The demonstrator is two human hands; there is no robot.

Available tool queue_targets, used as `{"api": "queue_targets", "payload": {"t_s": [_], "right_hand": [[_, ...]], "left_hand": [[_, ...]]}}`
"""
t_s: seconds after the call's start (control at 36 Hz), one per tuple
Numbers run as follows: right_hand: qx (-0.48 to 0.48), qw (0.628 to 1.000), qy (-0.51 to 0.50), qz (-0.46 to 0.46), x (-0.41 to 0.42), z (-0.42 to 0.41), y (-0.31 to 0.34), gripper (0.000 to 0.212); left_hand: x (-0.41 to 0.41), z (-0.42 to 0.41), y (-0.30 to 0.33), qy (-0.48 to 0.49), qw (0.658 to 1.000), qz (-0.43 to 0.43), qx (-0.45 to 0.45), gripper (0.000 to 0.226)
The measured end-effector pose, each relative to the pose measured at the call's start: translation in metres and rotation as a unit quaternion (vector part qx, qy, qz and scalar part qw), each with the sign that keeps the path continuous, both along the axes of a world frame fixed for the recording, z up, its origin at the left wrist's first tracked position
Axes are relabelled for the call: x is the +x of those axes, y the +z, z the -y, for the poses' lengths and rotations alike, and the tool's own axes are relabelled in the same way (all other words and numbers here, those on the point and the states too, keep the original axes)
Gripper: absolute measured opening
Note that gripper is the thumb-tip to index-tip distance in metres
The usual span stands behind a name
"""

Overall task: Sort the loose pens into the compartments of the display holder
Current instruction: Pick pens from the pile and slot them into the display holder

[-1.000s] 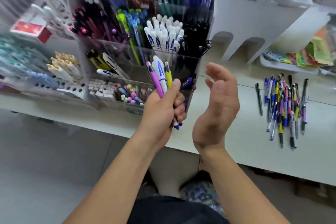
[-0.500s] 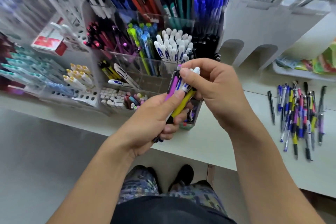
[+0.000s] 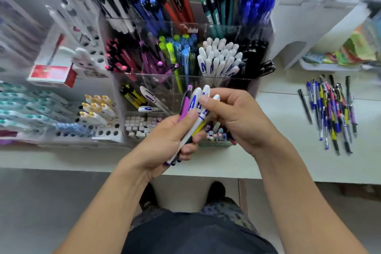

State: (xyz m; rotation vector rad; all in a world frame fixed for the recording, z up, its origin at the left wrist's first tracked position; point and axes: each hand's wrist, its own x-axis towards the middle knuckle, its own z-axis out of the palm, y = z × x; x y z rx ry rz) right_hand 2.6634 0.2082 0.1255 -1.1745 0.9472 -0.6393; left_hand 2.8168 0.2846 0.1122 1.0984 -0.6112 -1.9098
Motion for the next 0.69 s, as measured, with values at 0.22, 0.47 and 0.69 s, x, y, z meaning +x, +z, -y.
{"api": "queue_targets", "payload": {"t_s": [0.22, 0.47, 0.69], "right_hand": [[-0.066, 0.994, -0.081, -0.030, 0.069, -0.018, -0.003, 0.024], [-0.216, 0.943, -0.161, -0.195, 0.092, -0.020, -0.005, 0.026], [-0.162, 0.961, -0.179, -0.137, 0.097, -0.025, -0.008, 0.030]], "left_hand": [[0.061, -0.003, -0.006, -0.057, 0.998, 0.002, -0.004, 0.037], [0.071, -0.005, -0.003, -0.066, 0.995, 0.064, -0.032, 0.041], [0.057, -0.003, 0.000, -0.040, 0.987, 0.147, -0.059, 0.026]]}}
